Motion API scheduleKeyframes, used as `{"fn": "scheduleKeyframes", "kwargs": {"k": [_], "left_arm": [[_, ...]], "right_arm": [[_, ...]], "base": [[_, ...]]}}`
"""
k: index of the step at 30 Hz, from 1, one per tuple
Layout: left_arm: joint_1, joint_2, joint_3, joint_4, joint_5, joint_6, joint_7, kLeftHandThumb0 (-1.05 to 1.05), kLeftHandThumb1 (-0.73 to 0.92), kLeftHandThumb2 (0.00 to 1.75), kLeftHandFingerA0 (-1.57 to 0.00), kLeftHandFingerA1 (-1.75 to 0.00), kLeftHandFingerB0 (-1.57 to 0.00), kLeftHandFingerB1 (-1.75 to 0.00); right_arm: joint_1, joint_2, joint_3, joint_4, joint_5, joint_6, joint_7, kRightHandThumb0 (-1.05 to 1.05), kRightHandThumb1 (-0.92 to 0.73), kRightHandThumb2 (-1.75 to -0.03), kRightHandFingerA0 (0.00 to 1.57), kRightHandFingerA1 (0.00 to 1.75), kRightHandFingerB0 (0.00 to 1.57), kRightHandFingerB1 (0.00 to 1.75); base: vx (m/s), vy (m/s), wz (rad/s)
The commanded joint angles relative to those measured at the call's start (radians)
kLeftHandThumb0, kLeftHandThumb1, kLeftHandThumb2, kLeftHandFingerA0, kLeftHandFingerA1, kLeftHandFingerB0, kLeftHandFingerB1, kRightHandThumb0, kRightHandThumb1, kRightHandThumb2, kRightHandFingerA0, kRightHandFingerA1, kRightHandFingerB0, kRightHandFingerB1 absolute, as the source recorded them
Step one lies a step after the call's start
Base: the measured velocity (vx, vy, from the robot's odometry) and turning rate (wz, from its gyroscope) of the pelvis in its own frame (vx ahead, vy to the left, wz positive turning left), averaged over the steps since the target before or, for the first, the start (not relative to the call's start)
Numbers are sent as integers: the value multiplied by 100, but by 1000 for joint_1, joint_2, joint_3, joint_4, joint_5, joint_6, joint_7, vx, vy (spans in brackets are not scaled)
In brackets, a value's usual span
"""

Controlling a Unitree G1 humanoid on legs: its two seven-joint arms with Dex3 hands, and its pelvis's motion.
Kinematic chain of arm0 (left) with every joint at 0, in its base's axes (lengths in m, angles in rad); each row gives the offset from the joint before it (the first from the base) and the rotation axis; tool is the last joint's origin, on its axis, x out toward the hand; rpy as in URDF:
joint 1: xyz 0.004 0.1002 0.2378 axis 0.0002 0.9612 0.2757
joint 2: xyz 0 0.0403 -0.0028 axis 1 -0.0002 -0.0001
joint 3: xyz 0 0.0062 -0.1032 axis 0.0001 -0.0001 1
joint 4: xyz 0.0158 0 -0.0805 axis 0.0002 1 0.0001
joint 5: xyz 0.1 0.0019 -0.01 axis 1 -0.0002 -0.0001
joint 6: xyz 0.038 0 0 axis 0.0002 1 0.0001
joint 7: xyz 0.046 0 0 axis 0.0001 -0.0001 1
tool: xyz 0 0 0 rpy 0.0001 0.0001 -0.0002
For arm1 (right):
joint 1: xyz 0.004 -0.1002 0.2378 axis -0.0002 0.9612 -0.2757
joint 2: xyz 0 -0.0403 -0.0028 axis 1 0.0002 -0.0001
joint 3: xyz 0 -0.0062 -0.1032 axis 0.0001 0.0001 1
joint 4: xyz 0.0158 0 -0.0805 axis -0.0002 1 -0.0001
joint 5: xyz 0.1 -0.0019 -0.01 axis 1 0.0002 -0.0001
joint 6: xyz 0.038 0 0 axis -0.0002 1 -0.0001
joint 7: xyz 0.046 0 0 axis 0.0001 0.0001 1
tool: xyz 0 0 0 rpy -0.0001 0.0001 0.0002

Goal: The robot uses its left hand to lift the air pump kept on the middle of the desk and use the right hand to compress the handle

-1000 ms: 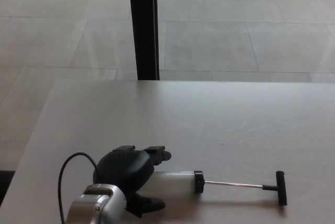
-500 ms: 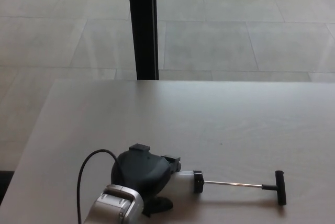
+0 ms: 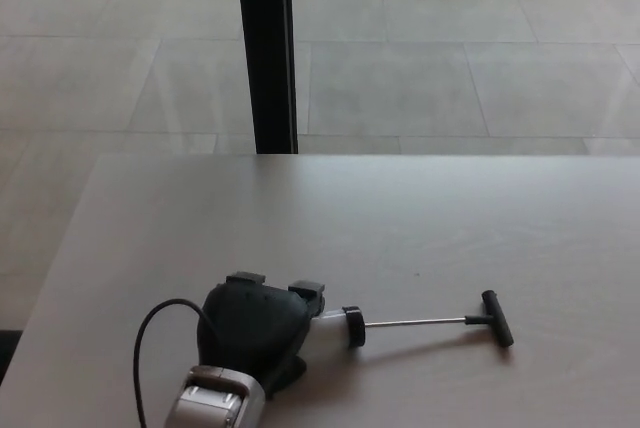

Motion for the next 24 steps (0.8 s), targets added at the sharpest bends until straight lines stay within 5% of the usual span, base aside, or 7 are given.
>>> {"fn": "scheduleKeyframes", "kwargs": {"k": [1,10,14,17,18,21,24], "left_arm": [[50,13,43,24,-33,14,42,-8,70,61,-77,-160,-61,-78],[105,-10,111,45,-115,-55,103,-18,86,74,-68,-175,-57,-148],[111,-8,124,38,-145,-94,93,-26,92,67,-68,-175,-53,-146],[104,8,112,15,-136,-122,97,-19,88,65,-62,-175,-48,-142],[99,18,108,-3,-131,-141,101,-18,88,66,-58,-175,-45,-152],[97,28,96,-12,-116,-137,96,-18,87,65,-58,-175,-45,-149],[85,56,94,-46,-134,-212,118,-8,83,68,-82,-175,-56,-148]], "right_arm": [[-11,26,-11,-30,23,-58,-30,-60,-62,-101,46,75,35,54],[-59,39,-65,-68,52,-119,-77,-61,-77,-63,50,75,42,37],[-41,-5,-39,-249,-4,-53,-100,-75,-72,-108,26,65,15,48],[-67,-25,-21,-353,8,19,-101,-78,-92,-72,14,52,14,32],[-103,-36,3,-406,4,49,-105,-36,-50,-112,2,53,0,50],[-131,-43,24,-416,-5,83,-110,-37,-47,-110,2,53,0,50],[-188,-70,105,-476,-6,136,-65,-81,-79,-119,3,30,5,25]], "base": [[0,0,0],[0,0,0],[0,0,0],[0,0,0],[0,0,0],[0,0,0],[0,0,0]]}}
